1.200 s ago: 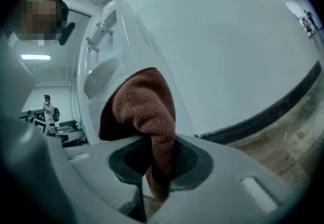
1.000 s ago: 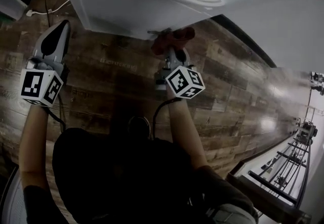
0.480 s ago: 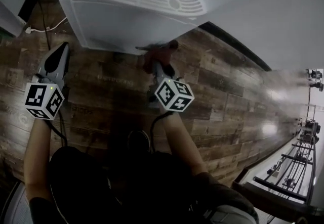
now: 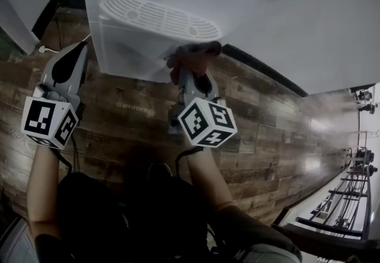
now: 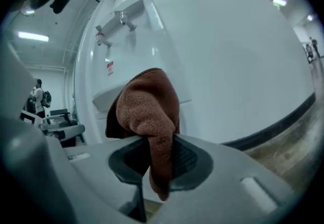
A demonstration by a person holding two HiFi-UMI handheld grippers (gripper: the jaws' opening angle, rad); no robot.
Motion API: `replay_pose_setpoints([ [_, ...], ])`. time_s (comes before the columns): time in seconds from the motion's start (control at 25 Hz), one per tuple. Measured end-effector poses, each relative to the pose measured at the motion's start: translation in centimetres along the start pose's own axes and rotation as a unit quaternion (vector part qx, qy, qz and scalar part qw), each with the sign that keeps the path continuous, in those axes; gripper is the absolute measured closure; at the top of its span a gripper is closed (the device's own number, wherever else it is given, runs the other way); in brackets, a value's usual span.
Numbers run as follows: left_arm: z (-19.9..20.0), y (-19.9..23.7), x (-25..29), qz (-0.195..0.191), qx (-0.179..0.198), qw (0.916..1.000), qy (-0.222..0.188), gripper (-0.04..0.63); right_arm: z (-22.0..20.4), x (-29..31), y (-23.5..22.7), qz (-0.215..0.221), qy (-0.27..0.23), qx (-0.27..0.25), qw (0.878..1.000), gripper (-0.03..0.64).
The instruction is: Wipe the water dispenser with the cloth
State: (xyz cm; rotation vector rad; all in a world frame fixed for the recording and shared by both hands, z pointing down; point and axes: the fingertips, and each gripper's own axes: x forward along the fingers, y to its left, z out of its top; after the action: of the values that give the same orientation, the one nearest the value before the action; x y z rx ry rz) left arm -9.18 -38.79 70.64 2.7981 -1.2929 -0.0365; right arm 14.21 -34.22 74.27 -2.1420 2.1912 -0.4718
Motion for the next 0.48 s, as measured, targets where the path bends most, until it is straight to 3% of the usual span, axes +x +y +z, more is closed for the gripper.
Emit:
replay_pose_setpoints([
  [0.24,-1.0,0.9,-1.5,0.018,-0.019,0.9996,0.010,0.577,-5.4,3.9,9.1,0.108,0.074,-0.018,0.991,0.554],
  [0.48,-1.5,3.2,-3.5,0.040,-0.022,0.9990,0.005,0.577,-6.9,7.3,15.9,0.166,0.095,-0.050,0.980,0.554],
])
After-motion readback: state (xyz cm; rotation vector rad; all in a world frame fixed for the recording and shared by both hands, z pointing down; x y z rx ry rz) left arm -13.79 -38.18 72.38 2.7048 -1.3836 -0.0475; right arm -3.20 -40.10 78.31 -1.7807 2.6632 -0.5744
